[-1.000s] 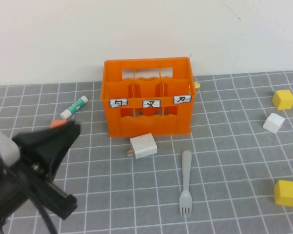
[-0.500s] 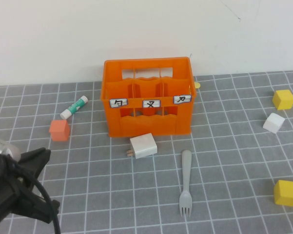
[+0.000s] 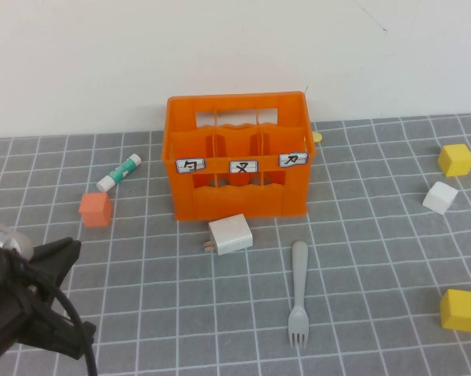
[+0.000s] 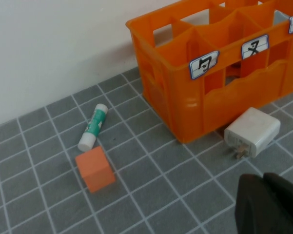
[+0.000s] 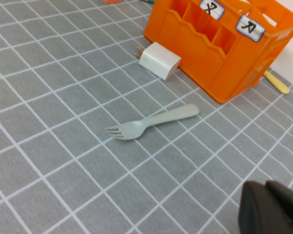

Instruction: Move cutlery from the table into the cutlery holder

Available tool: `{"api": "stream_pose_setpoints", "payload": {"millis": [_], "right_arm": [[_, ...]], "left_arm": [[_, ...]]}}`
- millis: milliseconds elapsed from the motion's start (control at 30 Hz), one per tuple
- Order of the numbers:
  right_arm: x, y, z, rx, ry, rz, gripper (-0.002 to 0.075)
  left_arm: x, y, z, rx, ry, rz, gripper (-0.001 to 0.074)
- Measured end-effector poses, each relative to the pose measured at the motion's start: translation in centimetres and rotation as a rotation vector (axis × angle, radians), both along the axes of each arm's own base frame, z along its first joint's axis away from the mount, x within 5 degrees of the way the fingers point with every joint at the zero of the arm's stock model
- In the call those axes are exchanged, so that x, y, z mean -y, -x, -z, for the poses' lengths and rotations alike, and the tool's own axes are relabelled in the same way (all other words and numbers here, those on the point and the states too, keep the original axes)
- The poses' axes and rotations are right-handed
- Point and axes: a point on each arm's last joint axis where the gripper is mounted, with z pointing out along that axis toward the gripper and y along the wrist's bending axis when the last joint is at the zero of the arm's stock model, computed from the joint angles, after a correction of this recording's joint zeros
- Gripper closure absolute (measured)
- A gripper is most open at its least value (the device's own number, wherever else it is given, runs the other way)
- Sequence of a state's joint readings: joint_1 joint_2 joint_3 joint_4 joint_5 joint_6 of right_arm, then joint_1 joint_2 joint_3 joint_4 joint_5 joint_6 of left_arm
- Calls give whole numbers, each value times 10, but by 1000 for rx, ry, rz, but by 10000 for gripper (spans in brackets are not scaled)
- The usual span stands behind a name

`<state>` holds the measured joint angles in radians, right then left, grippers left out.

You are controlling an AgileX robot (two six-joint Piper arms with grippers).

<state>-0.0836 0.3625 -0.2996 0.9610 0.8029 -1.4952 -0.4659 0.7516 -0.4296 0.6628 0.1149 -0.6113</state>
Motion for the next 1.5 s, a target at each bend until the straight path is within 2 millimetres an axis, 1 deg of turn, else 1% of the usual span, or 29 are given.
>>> {"api": "stream_pose_setpoints", "payload": {"millis": [167,233,333,433,600,667,733,967,1033,1133,1333,1433,1500], "right_arm": [[0,0,0,-2,-1,-1,729],[0,0,0,-2,-1,-1,729],[0,0,0,-3,-1,-2,729],[0,0,0,-3,-1,-2,729],[0,0,0,-3,-1,-2,729],[0,0,0,-3,-1,-2,729],[0,0,0,-3,-1,-2,729],[0,0,0,-3,-1,-2,729],[0,0,0,-4,-1,-4,729],[0,0,0,-5,-1,-5,729],[0,1,0,-5,-1,-6,729],[0,1,0,-5,-1,-6,729],[0,1,0,-5,-1,-6,729]], "left_arm": [[-5,2,1,-22,-28,-36,735],[-11,10,-1,-8,-25,-58,735],[-24,25,-4,44,1,-101,735],[-39,46,-8,135,75,-157,736],[-56,71,2,218,268,-277,735],[-59,76,7,240,326,-306,735],[-60,80,8,272,354,-322,735],[-60,84,7,314,380,-318,735],[-58,82,13,297,400,-304,735],[-56,80,26,257,376,-283,736],[-52,82,51,242,217,-214,735],[-53,84,67,237,235,-231,735],[-54,85,79,221,270,-272,735]]}}
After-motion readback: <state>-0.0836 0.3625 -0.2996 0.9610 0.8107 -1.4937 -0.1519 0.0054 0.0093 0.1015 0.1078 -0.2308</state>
